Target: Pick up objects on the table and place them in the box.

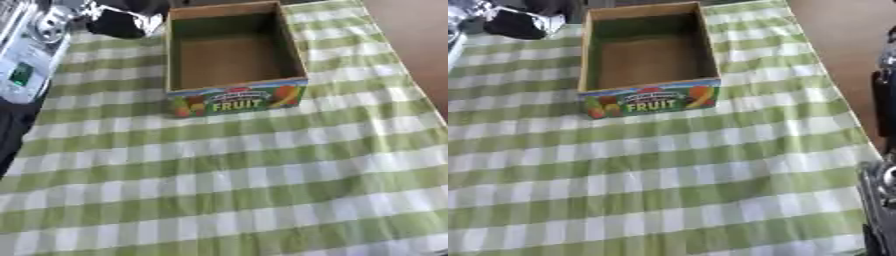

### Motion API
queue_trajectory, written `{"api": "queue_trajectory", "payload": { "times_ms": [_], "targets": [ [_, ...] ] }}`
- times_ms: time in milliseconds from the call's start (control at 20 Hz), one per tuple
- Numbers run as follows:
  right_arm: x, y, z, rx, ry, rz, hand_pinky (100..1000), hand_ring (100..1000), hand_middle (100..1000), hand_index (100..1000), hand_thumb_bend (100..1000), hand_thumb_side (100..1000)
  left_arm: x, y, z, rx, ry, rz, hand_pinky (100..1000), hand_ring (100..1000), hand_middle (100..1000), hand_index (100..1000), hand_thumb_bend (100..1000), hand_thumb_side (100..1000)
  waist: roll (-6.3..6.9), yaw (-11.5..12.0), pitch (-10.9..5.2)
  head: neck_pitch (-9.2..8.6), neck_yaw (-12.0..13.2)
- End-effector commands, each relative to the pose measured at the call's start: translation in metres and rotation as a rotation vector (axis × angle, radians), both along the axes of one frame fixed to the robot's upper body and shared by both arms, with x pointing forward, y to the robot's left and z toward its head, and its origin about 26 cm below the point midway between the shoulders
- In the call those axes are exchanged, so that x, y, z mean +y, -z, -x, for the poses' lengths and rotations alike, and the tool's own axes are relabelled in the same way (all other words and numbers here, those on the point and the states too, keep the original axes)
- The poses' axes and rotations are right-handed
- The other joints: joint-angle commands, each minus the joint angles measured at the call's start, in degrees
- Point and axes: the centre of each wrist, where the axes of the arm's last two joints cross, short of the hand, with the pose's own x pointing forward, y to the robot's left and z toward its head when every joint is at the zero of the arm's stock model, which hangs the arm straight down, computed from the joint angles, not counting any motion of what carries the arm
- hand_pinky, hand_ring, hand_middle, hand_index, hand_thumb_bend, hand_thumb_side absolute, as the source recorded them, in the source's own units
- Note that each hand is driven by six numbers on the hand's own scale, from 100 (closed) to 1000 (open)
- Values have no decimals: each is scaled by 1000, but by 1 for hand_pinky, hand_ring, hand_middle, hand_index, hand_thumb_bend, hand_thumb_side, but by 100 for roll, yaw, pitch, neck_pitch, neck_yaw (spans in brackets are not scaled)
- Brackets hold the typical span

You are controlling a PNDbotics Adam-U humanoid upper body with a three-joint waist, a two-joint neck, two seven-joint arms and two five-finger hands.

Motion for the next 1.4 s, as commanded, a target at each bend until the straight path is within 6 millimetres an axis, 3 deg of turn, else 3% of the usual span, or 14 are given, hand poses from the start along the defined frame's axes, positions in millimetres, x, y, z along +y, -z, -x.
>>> {"api": "queue_trajectory", "payload": {
  "times_ms": [50, 500, 800, 1100, 1400],
  "targets": [
    [2, -10, 2, -36, -21, 14, 820, 662, 644, 800, 100, 639, -4, -10, -11, -38, 30, -26, 635, 649, 621, 558, 100, 303, 5, -55, -82, -97, 90],
    [10, -16, 0, -57, -71, 19, 822, 663, 644, 801, 100, 638, 0, 14, -48, -20, -21, -106, 644, 661, 629, 567, 100, 292, 172, -527, 82, -265, 425],
    [14, -17, 0, -58, -94, 18, 823, 663, 643, 801, 100, 635, 0, 22, -59, -50, -47, -243, 677, 674, 607, 571, 100, 282, 229, -667, 167, -325, 538],
    [17, -18, 0, -61, -112, 13, 824, 664, 643, 801, 100, 635, 2, 46, -68, -4, -115, -350, 681, 676, 610, 568, 100, 273, 245, -772, 179, -313, 583],
    [20, -18, 0, -62, -135, 14, 825, 664, 643, 801, 100, 633, 3, 45, -69, -21, -139, -379, 697, 690, 617, 611, 100, 263, 284, -886, 195, -341, 635]
  ]
}}
